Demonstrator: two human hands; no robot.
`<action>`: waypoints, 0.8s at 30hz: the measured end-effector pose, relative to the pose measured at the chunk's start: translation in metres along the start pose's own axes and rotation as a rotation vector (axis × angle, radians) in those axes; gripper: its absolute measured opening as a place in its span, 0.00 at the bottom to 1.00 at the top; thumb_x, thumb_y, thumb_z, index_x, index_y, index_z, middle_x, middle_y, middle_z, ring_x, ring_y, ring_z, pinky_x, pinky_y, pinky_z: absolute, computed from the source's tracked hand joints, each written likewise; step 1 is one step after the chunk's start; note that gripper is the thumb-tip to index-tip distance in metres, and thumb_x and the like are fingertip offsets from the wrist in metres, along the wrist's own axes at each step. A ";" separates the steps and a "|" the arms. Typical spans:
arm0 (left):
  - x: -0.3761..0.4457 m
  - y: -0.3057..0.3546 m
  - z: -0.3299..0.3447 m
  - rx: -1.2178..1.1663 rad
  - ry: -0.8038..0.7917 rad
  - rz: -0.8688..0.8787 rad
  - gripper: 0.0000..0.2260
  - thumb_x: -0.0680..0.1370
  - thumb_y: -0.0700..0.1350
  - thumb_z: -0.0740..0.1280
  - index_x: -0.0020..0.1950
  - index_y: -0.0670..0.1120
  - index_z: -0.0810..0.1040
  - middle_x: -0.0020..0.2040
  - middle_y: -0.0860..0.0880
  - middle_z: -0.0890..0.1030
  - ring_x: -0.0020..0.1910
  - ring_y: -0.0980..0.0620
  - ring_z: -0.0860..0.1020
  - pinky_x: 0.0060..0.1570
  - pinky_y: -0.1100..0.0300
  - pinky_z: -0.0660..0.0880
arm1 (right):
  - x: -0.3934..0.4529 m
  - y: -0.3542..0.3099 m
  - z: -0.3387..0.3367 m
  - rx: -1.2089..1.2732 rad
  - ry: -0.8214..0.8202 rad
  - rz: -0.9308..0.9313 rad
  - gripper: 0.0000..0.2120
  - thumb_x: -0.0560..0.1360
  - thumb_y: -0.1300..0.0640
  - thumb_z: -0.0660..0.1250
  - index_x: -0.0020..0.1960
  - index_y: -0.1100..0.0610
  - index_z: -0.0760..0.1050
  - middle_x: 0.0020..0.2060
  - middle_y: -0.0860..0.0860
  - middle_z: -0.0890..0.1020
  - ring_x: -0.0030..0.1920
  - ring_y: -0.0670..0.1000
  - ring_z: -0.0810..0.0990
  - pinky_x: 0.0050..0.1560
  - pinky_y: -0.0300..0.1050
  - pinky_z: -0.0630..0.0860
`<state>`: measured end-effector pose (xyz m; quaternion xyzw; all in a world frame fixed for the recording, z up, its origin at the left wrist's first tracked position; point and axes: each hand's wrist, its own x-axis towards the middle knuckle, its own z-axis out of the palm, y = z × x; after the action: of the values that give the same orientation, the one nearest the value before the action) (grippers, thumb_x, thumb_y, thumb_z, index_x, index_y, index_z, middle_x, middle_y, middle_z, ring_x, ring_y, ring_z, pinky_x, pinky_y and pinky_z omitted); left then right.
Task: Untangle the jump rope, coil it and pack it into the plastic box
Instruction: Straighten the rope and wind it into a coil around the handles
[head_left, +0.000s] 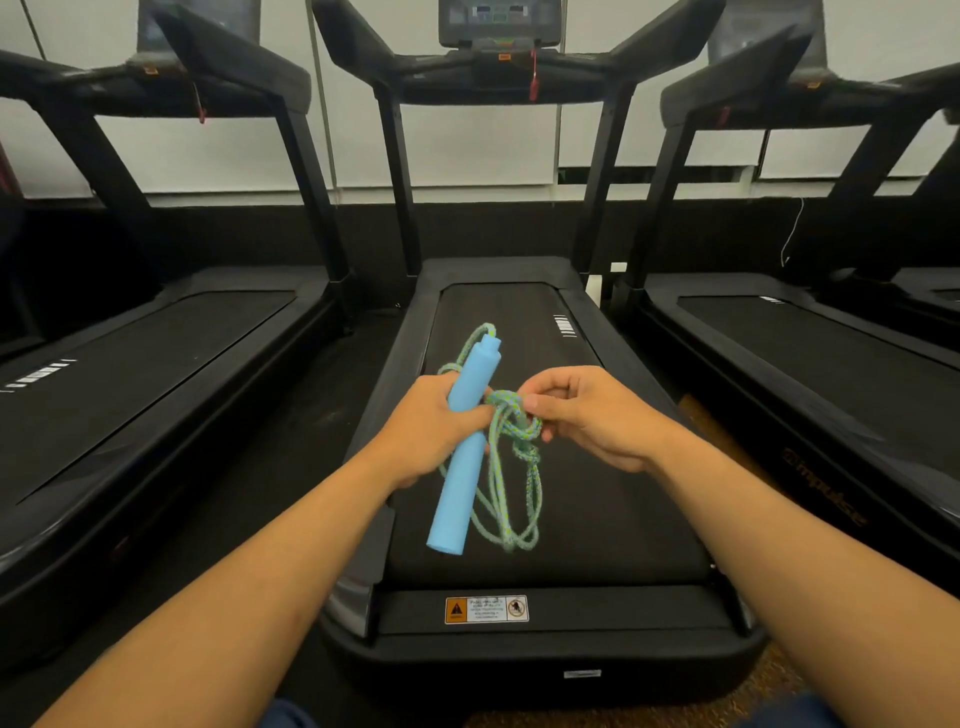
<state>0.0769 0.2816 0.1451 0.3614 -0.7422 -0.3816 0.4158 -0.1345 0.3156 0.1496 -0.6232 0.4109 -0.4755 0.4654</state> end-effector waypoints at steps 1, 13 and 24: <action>0.001 0.000 -0.002 -0.049 0.027 -0.013 0.07 0.77 0.38 0.73 0.48 0.35 0.78 0.39 0.43 0.78 0.32 0.52 0.81 0.35 0.59 0.79 | 0.000 -0.001 -0.004 0.038 0.015 -0.003 0.05 0.78 0.68 0.68 0.54 0.66 0.80 0.41 0.57 0.83 0.39 0.48 0.81 0.39 0.40 0.76; -0.001 0.002 -0.007 -0.189 0.094 -0.111 0.14 0.79 0.41 0.71 0.58 0.33 0.74 0.43 0.39 0.75 0.31 0.49 0.80 0.32 0.60 0.78 | 0.003 0.003 -0.023 0.480 0.064 0.007 0.09 0.58 0.68 0.62 0.34 0.57 0.67 0.33 0.54 0.75 0.43 0.55 0.81 0.48 0.47 0.76; 0.000 0.003 -0.010 -0.291 0.205 -0.171 0.08 0.78 0.42 0.72 0.49 0.42 0.75 0.43 0.42 0.76 0.31 0.51 0.81 0.31 0.59 0.78 | -0.005 -0.002 -0.032 0.558 -0.035 -0.018 0.13 0.73 0.51 0.66 0.47 0.60 0.81 0.28 0.54 0.76 0.35 0.56 0.78 0.54 0.59 0.75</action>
<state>0.0854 0.2807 0.1516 0.3963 -0.5996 -0.4798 0.5031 -0.1664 0.3146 0.1543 -0.4826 0.2505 -0.5635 0.6220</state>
